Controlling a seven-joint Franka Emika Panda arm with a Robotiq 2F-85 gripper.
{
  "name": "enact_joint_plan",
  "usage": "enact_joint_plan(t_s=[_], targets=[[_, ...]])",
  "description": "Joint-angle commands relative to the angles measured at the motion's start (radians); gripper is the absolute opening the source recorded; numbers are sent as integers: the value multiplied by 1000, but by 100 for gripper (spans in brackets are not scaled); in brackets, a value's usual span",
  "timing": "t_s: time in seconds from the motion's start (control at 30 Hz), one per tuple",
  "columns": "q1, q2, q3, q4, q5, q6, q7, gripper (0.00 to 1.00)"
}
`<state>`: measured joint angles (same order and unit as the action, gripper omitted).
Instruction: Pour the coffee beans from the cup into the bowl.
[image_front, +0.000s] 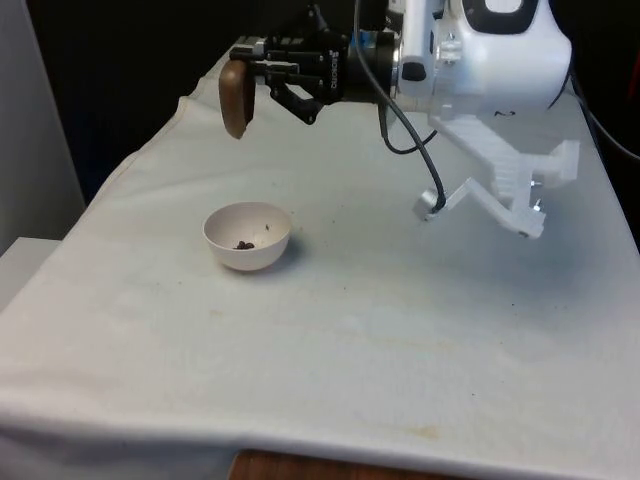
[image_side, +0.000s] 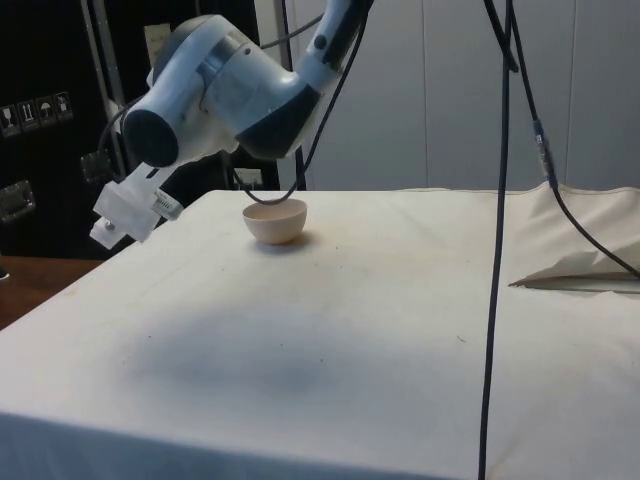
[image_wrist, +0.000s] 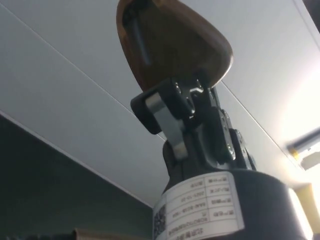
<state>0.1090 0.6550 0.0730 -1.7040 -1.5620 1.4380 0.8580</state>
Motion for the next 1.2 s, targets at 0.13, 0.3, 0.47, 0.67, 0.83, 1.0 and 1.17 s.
enact_joint_plan(t_s=[0.13, 0.3, 0.47, 0.67, 0.83, 1.0, 1.17], targets=[[5, 13, 11, 4, -25, -41, 4, 0], [5, 23, 24, 5, -49, -77, 8, 0], [5, 34, 39, 5, -74, -116, 12, 0], [6, 47, 50, 5, -100, -152, 16, 0], [6, 55, 57, 5, -116, -175, 17, 0], [5, 66, 66, 6, -137, -205, 21, 0], [2, 70, 70, 5, -142, -215, 28, 0]])
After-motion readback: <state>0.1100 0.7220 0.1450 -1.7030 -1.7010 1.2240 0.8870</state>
